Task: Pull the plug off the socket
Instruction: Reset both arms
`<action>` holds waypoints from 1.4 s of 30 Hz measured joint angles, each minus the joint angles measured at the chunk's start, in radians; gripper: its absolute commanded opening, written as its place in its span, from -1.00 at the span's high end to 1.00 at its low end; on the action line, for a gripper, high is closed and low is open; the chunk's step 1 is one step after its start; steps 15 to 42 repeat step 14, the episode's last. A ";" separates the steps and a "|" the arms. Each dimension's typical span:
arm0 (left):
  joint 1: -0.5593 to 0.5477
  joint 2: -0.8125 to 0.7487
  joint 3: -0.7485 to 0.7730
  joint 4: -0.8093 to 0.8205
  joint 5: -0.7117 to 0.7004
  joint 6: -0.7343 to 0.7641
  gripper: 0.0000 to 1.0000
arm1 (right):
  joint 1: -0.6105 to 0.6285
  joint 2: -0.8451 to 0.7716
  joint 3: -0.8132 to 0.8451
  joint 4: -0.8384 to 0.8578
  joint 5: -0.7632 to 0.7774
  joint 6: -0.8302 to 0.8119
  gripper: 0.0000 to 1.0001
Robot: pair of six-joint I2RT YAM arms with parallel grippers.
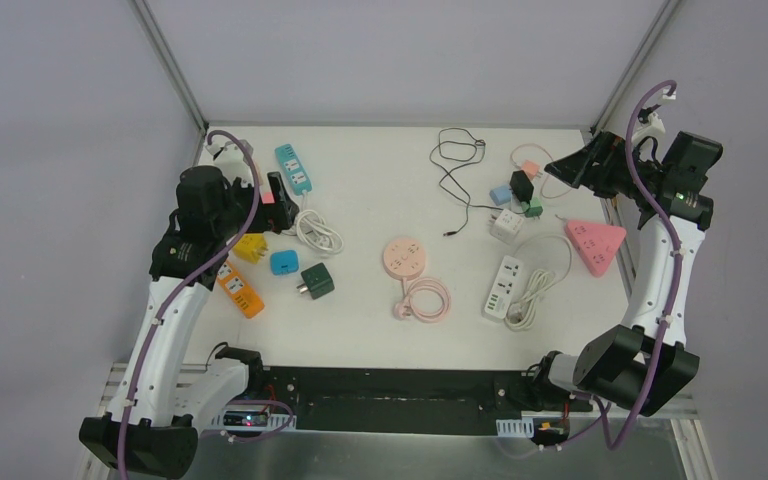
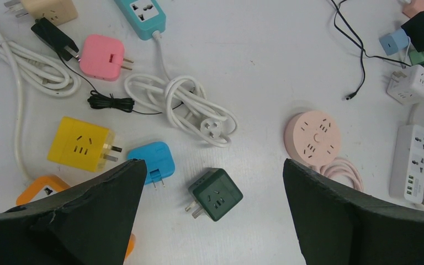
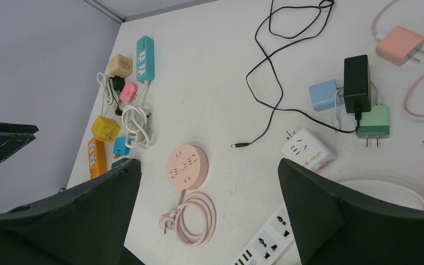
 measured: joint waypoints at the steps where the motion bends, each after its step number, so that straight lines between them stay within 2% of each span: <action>1: 0.000 0.000 0.000 0.000 0.000 0.000 -0.98 | 0.000 0.000 0.000 0.000 0.000 0.000 -1.00; 42: 0.000 -0.001 -0.001 0.000 0.004 0.014 -0.98 | 0.000 0.000 0.000 0.000 -0.008 -0.012 -0.99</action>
